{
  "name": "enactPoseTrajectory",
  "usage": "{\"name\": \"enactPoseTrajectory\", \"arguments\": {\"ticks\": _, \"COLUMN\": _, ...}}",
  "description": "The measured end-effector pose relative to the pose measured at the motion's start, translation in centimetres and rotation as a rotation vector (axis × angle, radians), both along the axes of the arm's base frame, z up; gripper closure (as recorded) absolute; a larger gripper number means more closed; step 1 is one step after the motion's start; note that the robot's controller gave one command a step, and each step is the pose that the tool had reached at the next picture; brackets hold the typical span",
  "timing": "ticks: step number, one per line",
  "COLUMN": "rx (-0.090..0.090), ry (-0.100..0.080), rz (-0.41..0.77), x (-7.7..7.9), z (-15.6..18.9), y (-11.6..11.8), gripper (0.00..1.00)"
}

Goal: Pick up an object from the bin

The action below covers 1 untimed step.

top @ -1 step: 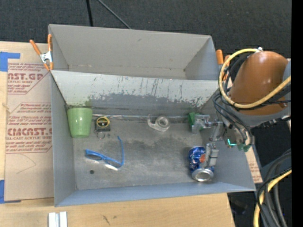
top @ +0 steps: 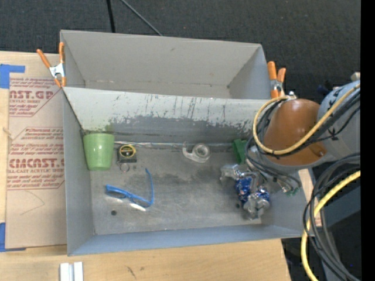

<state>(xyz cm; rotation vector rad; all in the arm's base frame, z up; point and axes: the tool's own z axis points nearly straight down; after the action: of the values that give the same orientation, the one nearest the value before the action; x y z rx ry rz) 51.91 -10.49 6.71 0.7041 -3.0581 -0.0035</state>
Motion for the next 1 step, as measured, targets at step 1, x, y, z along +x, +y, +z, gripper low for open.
{"name": "enactPoseTrajectory", "arguments": {"ticks": 1, "rx": 0.007, "ry": -0.015, "rz": 0.106, "x": -2.68, "z": 0.57, "y": -4.36, "gripper": 0.0}}
